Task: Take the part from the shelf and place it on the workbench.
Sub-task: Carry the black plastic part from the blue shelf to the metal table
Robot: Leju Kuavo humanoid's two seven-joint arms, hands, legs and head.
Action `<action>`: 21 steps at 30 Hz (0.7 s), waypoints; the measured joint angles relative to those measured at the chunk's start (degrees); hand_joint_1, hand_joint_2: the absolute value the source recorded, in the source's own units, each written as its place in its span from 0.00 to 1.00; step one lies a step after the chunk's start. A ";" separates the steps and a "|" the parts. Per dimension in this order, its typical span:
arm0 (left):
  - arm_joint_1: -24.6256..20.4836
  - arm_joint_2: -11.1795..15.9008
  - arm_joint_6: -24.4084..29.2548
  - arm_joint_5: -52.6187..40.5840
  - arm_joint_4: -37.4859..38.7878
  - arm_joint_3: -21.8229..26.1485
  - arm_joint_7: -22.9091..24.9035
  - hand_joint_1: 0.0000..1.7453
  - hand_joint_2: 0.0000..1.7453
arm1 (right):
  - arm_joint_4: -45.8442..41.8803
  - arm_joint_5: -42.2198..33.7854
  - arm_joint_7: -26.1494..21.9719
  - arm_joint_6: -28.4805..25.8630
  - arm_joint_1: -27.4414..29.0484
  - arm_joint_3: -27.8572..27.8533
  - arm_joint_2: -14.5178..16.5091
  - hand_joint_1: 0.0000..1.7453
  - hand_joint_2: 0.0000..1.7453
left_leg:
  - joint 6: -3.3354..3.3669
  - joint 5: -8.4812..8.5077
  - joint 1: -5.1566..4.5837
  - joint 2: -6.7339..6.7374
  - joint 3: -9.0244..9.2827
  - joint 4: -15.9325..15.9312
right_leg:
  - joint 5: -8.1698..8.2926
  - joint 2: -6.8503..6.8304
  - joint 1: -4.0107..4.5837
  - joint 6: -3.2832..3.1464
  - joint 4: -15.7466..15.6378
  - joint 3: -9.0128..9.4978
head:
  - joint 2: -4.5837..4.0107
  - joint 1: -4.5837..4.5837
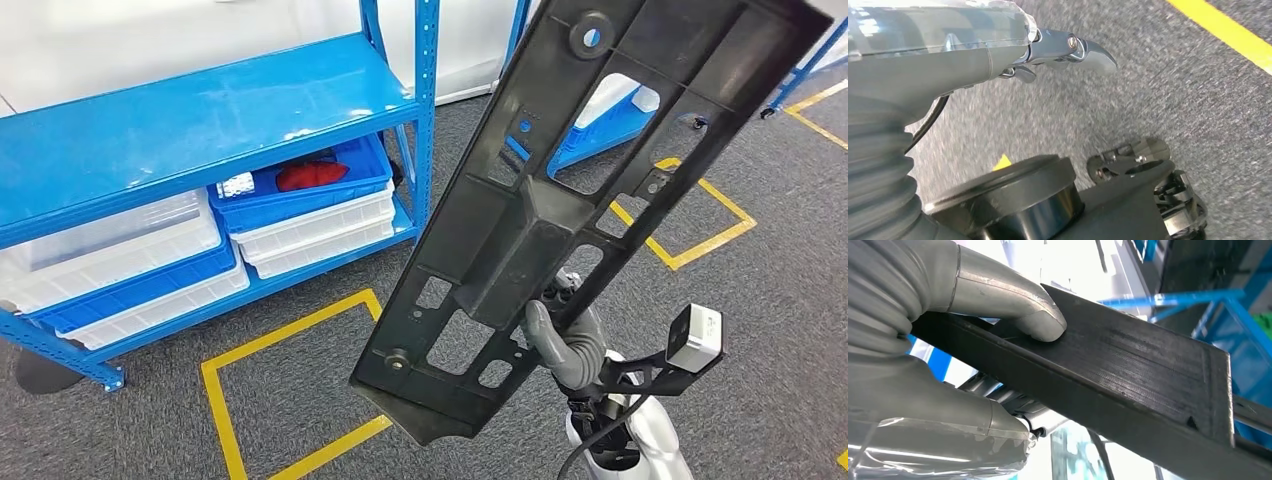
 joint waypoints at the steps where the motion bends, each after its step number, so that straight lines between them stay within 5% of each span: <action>1: 0.00 0.18 0.01 -0.44 -0.01 -0.24 0.11 0.00 1.00 | -0.29 -0.09 -0.34 -0.07 0.65 -0.48 -0.01 1.00 1.00 | -0.20 -0.12 -0.13 0.49 0.01 0.09 | 1.04 -0.88 0.18 -0.31 -3.66 2.08 | 0.00 0.00; 3: 0.05 0.60 -0.01 -0.97 -0.02 -0.60 0.27 0.00 1.00 | -0.75 -0.31 -0.98 -0.04 1.73 -1.38 -0.05 1.00 1.00 | -0.75 -0.29 -0.36 1.30 0.08 0.13 | 1.52 -1.75 0.58 -1.14 -6.99 3.79 | 0.00 0.00; 5: 0.05 1.00 0.03 -1.24 -0.02 -0.88 0.68 0.00 1.00 | -1.05 -0.32 -1.57 -0.02 2.74 -2.11 -0.11 1.00 1.00 | -1.37 -0.39 -0.47 2.17 0.24 0.02 | 1.82 -0.70 0.59 -1.86 -7.09 3.63 | 0.00 -0.01; 7: 0.01 1.51 0.16 -1.38 -0.02 -1.17 1.47 0.00 1.00 | -1.45 0.54 -2.54 -0.05 3.80 -2.67 -0.08 1.00 1.00 | -1.96 -1.63 -0.30 1.19 -0.04 1.27 | 2.19 0.25 0.27 -2.54 -7.52 3.64 | 0.00 -0.01; 10: -0.10 2.31 0.15 -1.20 -0.02 -1.31 2.02 0.00 1.00 | -2.26 3.92 -4.68 -0.28 5.19 -3.08 0.62 1.00 1.00 | -2.53 -7.25 0.03 -2.10 -3.84 10.81 | 2.56 1.56 0.13 -3.22 -7.74 3.43 | 0.00 0.00; 12: -0.36 2.65 -0.04 -1.18 -0.02 -1.34 1.77 0.00 1.00 | -2.59 5.61 -5.83 -0.28 6.34 -3.16 1.46 1.00 1.00 | -2.70 -9.06 0.06 -2.60 -5.83 16.29 | 2.64 2.72 0.20 -3.29 -7.67 3.33 | 0.00 0.00; 14: -0.37 2.91 -0.09 -1.25 -0.02 -1.38 1.40 0.00 1.00 | -2.74 6.35 -6.65 -0.22 7.23 -3.33 2.18 1.00 1.00 | -2.58 -6.62 0.12 -2.89 -4.15 13.65 | 2.70 4.15 0.21 -3.20 -7.47 3.33 | 0.00 0.00; 17: 0.00 3.23 0.38 -1.33 -0.02 -1.43 0.65 0.00 1.00 | -2.98 6.56 -7.91 -0.21 7.90 -4.45 3.05 1.00 1.00 | -2.02 -1.97 0.39 -6.07 0.90 2.57 | 2.92 6.30 0.28 -2.67 -6.92 2.87 | 0.00 -0.01; 19: -0.02 3.40 0.69 -1.42 -0.02 -1.49 0.18 0.00 1.00 | -3.32 6.75 -8.81 -0.27 8.37 -5.65 3.44 1.00 1.00 | -1.74 -1.86 0.33 -7.05 1.57 0.35 | 3.34 7.39 0.25 -1.90 -6.81 2.21 | 0.00 -0.01; 21: -0.29 3.50 0.87 -1.49 -0.02 -1.63 -0.03 0.00 1.00 | -3.99 8.56 -9.90 -1.06 9.12 -7.04 3.73 1.00 1.00 | -1.18 -1.49 0.37 -5.96 1.63 -0.07 | 3.66 7.95 0.12 -1.12 -6.83 1.79 | 0.00 -0.01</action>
